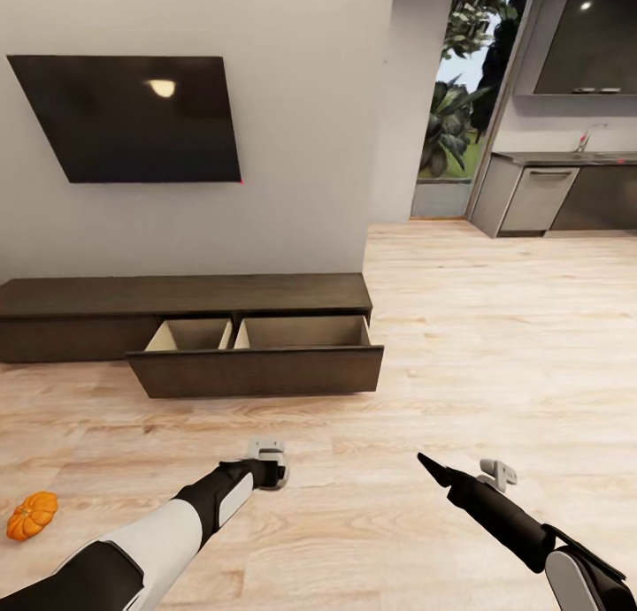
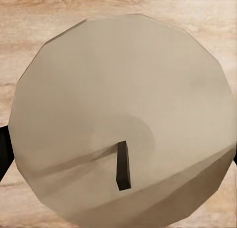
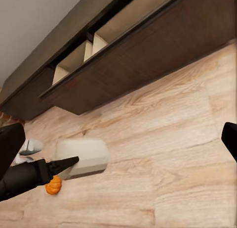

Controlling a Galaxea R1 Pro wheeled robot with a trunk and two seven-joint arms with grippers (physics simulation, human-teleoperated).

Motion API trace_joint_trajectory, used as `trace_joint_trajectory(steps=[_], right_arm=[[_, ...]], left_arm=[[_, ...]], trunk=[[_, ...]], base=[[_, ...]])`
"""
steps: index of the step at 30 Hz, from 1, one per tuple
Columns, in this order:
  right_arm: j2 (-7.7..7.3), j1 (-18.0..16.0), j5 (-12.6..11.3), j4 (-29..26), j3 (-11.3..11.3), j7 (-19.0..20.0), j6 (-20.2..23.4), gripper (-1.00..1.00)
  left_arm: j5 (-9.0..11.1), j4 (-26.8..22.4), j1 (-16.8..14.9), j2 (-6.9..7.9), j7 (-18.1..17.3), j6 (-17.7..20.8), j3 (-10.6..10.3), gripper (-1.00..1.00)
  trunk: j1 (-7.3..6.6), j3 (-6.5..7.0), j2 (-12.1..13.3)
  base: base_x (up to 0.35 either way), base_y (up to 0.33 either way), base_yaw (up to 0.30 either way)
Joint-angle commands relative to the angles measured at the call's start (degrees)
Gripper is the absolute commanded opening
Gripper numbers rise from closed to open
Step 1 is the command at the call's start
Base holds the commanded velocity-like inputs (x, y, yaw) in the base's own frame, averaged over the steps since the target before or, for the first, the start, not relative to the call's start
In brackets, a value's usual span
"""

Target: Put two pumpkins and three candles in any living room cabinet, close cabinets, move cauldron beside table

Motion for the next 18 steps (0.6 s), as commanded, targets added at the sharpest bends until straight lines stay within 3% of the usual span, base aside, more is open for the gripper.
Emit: trace_joint_trajectory(steps=[1,6,12,15,17,18], right_arm=[[0.0,0.0,-0.2,0.0,-0.1,0.0,0.4,1.0],[0.03,0.0,-0.4,0.0,-0.1,-0.2,0.5,1.0],[0.26,0.0,-0.4,-0.1,-0.1,-0.4,0.7,1.0],[0.24,-0.1,-0.2,-0.1,-0.1,-0.5,0.7,1.0],[0.12,-0.2,0.0,0.0,-0.1,-1.9,0.8,1.0],[0.2,-0.2,0.0,0.0,-0.1,-2.4,0.8,1.0]], left_arm=[[0.6,-0.2,0.0,0.03,0.4,0.8,-0.4,-1.0],[0.8,-0.1,0.0,0.05,0.4,4.3,-0.2,-1.0],[0.9,-0.2,-0.2,0.0,0.6,11.4,-0.1,-1.0],[1.0,-1.4,-0.8,-0.02,0.9,18.4,-0.2,-1.0],[0.9,-8.5,-1.3,0.01,1.7,27.9,-0.1,-1.0],[0.9,-10.6,-1.3,0.02,2.1,29.8,-0.1,-1.0]], trunk=[[-0.23,0.14,0.4],[-1.33,1.04,2.4],[-2.64,2.11,4.8],[-3.3,2.65,6.0],[-3.74,3.01,6.8],[-3.96,3.19,7.2]], base=[[0.002,0.0,0.0],[0.0,0.0,0.0],[0.0,0.0,0.0],[0.0,0.0,0.0],[0.0,0.0,0.0],[0.0,0.0,0.0]])
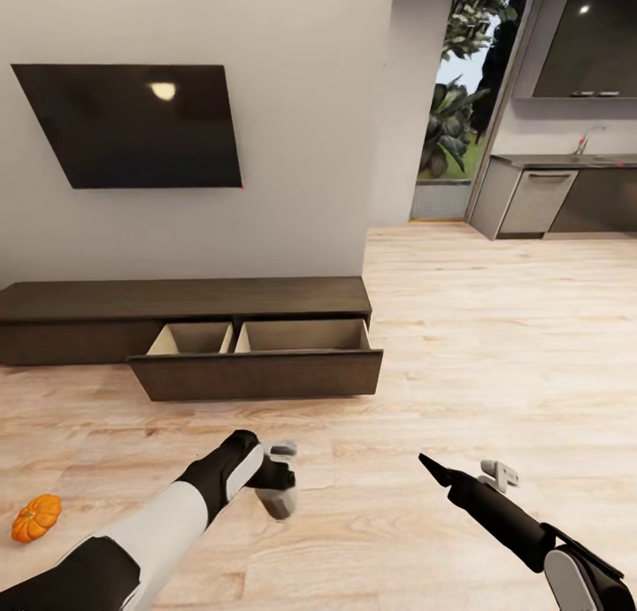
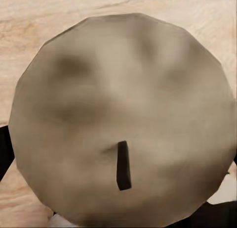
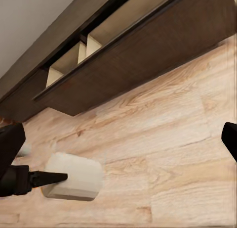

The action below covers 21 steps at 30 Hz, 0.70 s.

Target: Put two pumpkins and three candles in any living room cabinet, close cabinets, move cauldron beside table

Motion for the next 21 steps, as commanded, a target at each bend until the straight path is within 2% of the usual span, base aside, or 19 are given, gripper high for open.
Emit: trace_joint_trajectory(steps=[1,2,3,4,5,6,8,10,15,21], right_arm=[[0.16,-0.1,-0.2,0.0,-0.1,-1.0,0.3,1.0],[0.21,-0.1,-0.1,0.0,-0.1,-1.8,0.3,1.0],[0.3,-0.1,-0.1,0.0,-0.1,-3.5,0.3,1.0],[0.34,-0.1,-0.1,0.0,0.0,-4.7,0.3,1.0],[0.41,-0.1,-0.1,0.0,0.2,-7.2,0.2,1.0],[0.45,-0.1,-0.1,0.0,0.3,-8.6,0.2,1.0],[0.53,-0.2,-0.1,0.0,0.8,-14.4,0.2,1.0],[0.56,-0.2,-0.1,0.0,1.1,-17.9,0.1,1.0],[0.58,-0.3,-0.1,0.0,1.5,-23.1,-0.1,1.0],[0.59,-0.3,0.1,0.0,1.7,-25.9,-0.3,1.0]], left_arm=[[0.1,-5.0,0.0,0.12,1.8,4.0,-0.4,-1.0],[0.1,-7.6,0.1,0.19,2.6,5.7,-0.4,-1.0],[0.1,-12.4,0.2,0.31,4.3,8.8,-0.3,-1.0],[0.1,-14.6,0.2,0.37,5.3,10.2,-0.2,-1.0],[0.1,-18.6,0.3,0.46,7.3,12.7,0.2,-1.0],[0.1,-20.4,0.4,0.49,8.4,13.7,0.6,-1.0],[0.1,-27.0,0.4,0.57,12.6,16.7,2.4,-1.0],[0.0,-30.5,0.5,0.63,14.9,17.2,3.2,-1.0],[-0.2,-35.4,0.6,0.69,17.6,17.2,4.0,-1.0],[-0.1,-37.0,0.6,0.82,18.2,17.2,4.2,-1.0]], trunk=[[-0.22,0.13,0.4],[-0.44,0.3,0.8],[-0.66,0.48,1.2],[-0.88,0.66,1.6],[-1.1,0.84,2.0],[-1.32,1.02,2.4],[-1.76,1.38,3.2],[-2.2,1.74,4.0],[-3.3,2.64,6.0],[-4.62,3.72,8.4]], base=[[0.0,0.0,0.0],[0.0,0.0,0.0],[0.0,0.0,0.0],[0.0,0.0,0.0],[0.0,0.0,0.0],[0.0,0.0,0.0],[0.0,0.0,0.0],[0.0,0.0,0.0],[0.0,0.0,0.0],[0.0,0.0,0.0]])
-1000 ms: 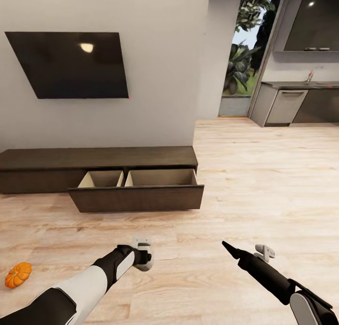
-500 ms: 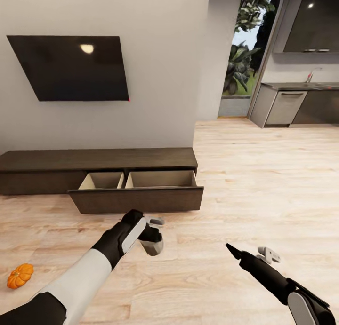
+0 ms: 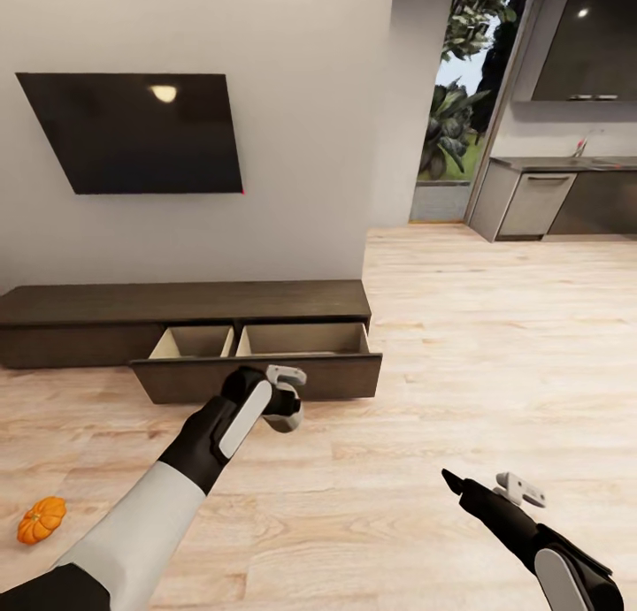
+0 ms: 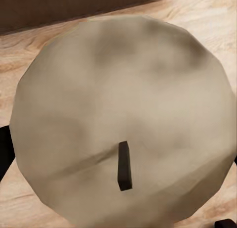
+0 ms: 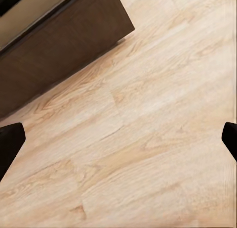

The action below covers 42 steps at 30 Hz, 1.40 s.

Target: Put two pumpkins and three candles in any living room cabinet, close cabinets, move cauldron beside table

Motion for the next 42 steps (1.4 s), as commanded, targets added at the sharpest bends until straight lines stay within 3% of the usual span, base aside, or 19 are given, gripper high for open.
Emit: trace_joint_trajectory(steps=[1,4,10,14,24,27,32,36,39,42], right_arm=[[0.0,0.0,-0.5,-0.1,0.1,-0.8,0.2,1.0],[0.04,0.0,0.3,-0.1,0.5,-1.5,-0.1,1.0],[0.1,0.0,5.8,0.4,3.5,-2.0,-5.1,1.0],[0.11,-0.1,7.4,0.7,4.5,-1.9,-6.5,1.0],[0.1,0.0,7.8,0.8,5.2,-1.8,-7.1,1.0],[0.14,0.0,7.9,0.7,6.5,-2.0,-7.2,1.0],[0.15,0.0,8.0,0.7,9.2,-2.1,-7.2,1.0],[0.16,0.0,8.0,0.6,9.9,-2.2,-7.2,1.0],[0.16,0.0,8.0,0.6,10.2,-2.2,-7.2,1.0],[0.16,0.0,8.0,0.7,10.3,-2.1,-7.2,1.0]], left_arm=[[0.6,-0.2,0.0,0.03,0.6,0.1,-0.1,-1.0],[0.7,-0.7,0.0,0.18,0.7,0.1,-0.1,-1.0],[0.6,-1.0,0.0,0.47,0.8,0.1,-0.1,-1.0],[0.6,-2.0,0.1,0.74,0.8,0.1,-0.1,-1.0],[0.6,-1.8,0.1,0.81,0.8,0.1,0.1,-1.0],[0.7,-0.4,0.0,0.67,0.9,0.1,0.7,-1.0],[0.6,7.9,-0.7,0.63,1.1,0.1,3.0,-1.0],[0.7,12.8,-3.0,0.67,0.9,0.1,3.8,-1.0],[0.7,17.5,-7.0,0.67,1.0,0.1,4.1,-1.0],[0.8,26.0,-14.7,0.64,0.7,0.1,4.3,-1.0]], trunk=[[-0.22,0.13,0.4],[-0.88,0.66,1.6],[-2.2,1.74,4.0],[-3.08,2.46,5.6],[-5.27,4.25,9.6],[-5.93,4.79,10.8],[-7.03,5.69,12.8],[-7.91,6.41,14.4],[-8.57,6.95,15.6],[-9.23,7.49,16.8]], base=[[0.0,0.0,0.0],[0.0,0.0,0.0],[0.0,0.0,0.0],[0.0,0.0,0.0],[0.0,0.0,0.0],[0.0,0.0,0.0],[0.0,0.0,0.0],[0.0,0.0,0.0],[0.0,0.0,0.0],[0.0,0.0,0.0]])
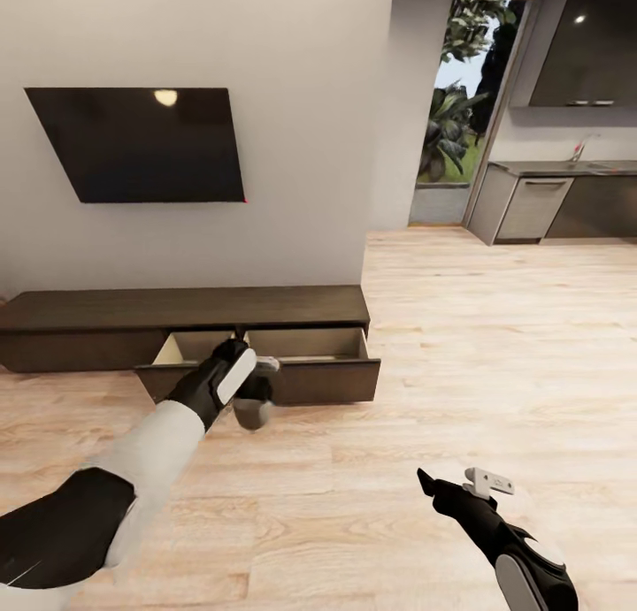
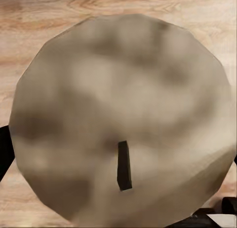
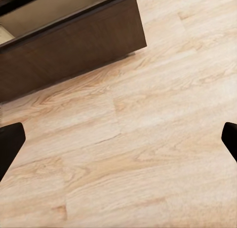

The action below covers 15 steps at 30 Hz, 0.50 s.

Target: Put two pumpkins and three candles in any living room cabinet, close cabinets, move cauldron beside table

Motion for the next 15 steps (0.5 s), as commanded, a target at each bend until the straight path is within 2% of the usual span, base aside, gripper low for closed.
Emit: trace_joint_trajectory(steps=[1,5,7,12,15], right_arm=[[-0.03,0.0,-0.6,-0.1,0.1,-0.5,0.2,1.0],[-0.03,0.0,-0.6,-0.1,0.0,-0.4,0.2,1.0],[-0.03,0.0,-0.6,-0.1,0.0,-0.4,0.2,1.0],[-0.04,0.0,-0.6,-0.1,-0.1,-0.4,0.2,1.0],[-0.03,0.0,-0.6,-0.1,-0.1,-0.3,0.2,1.0]], left_arm=[[0.8,3.3,-2.8,-0.07,0.4,0.1,-0.2,-1.0],[0.9,9.5,-8.9,-0.25,0.2,-0.5,-0.1,-1.0],[0.9,11.0,-10.3,-0.34,0.1,-0.6,-0.1,-1.0],[0.9,12.3,-11.4,-0.35,-0.4,-0.8,-0.2,-1.0],[0.8,12.4,-11.5,-0.35,-0.6,-1.0,-0.3,-1.0]], trunk=[[-0.22,0.11,0.4],[-1.1,0.83,2.0],[-1.32,1.01,2.4],[-1.32,1.01,2.4],[-1.32,1.01,2.4]], base=[[0.0,0.0,0.0],[0.0,0.0,0.0],[0.0,0.0,0.0],[0.008,0.0,0.0],[0.123,-0.015,0.0]])
